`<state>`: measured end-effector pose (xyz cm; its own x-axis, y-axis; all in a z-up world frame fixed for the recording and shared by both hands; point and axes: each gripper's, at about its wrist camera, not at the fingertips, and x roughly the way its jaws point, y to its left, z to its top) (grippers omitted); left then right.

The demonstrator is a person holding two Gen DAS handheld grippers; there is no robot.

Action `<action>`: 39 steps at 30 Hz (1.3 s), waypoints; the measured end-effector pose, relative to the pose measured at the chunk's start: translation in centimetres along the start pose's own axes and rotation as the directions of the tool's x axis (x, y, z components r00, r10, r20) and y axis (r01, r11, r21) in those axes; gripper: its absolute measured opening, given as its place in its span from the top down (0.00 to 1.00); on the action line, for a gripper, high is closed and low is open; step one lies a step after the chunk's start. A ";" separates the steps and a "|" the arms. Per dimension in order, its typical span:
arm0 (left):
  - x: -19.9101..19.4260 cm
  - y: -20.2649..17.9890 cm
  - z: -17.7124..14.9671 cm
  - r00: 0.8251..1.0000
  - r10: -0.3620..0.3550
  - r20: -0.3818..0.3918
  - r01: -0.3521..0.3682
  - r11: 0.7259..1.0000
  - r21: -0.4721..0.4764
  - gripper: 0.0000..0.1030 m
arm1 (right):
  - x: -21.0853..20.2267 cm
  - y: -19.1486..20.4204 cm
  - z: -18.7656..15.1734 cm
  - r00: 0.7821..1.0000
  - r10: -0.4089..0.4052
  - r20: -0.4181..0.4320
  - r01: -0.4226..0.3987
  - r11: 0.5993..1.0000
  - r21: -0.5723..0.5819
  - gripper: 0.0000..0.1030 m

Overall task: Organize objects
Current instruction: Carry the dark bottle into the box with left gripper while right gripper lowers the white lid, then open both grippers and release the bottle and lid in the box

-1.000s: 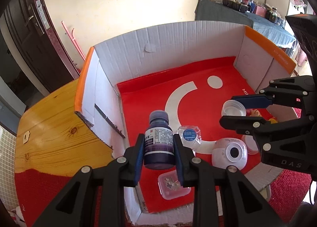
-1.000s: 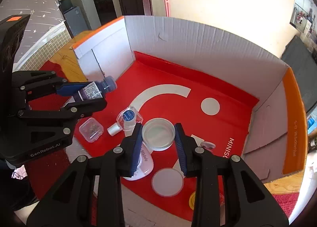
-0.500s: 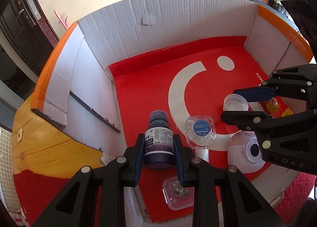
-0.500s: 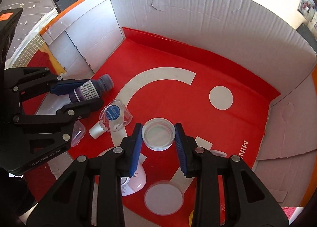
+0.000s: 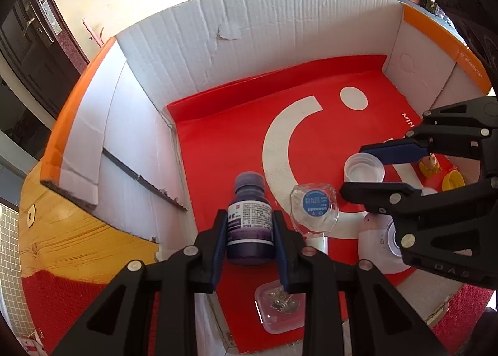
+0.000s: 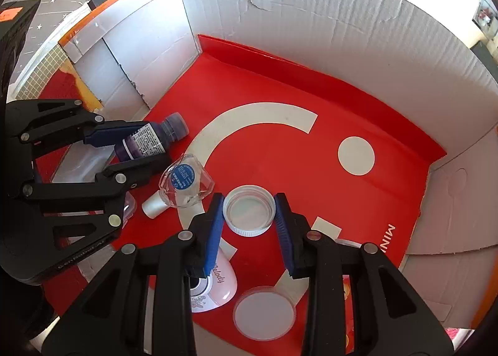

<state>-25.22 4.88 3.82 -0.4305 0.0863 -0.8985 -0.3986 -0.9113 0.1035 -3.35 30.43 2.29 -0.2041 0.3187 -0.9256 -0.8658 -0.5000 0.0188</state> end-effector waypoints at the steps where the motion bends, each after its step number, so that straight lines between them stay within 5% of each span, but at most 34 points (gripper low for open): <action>1: 0.0 0.0 0.0 1.000 -0.001 -0.001 0.001 1.000 -0.001 0.72 | 0.0 0.1 0.0 1.000 -0.002 0.000 0.002 1.000 -0.002 0.70; 30: -1.1 2.1 0.2 1.000 -0.016 0.019 0.016 1.000 -0.016 0.65 | -0.1 0.0 0.1 1.000 0.001 -0.010 -0.001 1.000 0.004 0.69; 34: -1.1 2.8 0.1 1.000 -0.021 0.023 0.022 1.000 -0.020 0.65 | -0.4 -0.2 0.3 1.000 -0.006 0.002 0.006 1.000 0.004 0.47; 39: -1.1 2.1 0.0 0.999 -0.028 0.032 0.028 0.999 -0.024 0.65 | -1.1 -0.1 0.4 1.000 -0.013 0.015 0.013 1.000 -0.010 0.46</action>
<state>-25.60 2.90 4.99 -0.4448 0.1240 -0.8870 -0.3914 -0.9177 0.0680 -3.23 30.47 3.49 -0.1996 0.3372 -0.9200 -0.8639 -0.5037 0.0028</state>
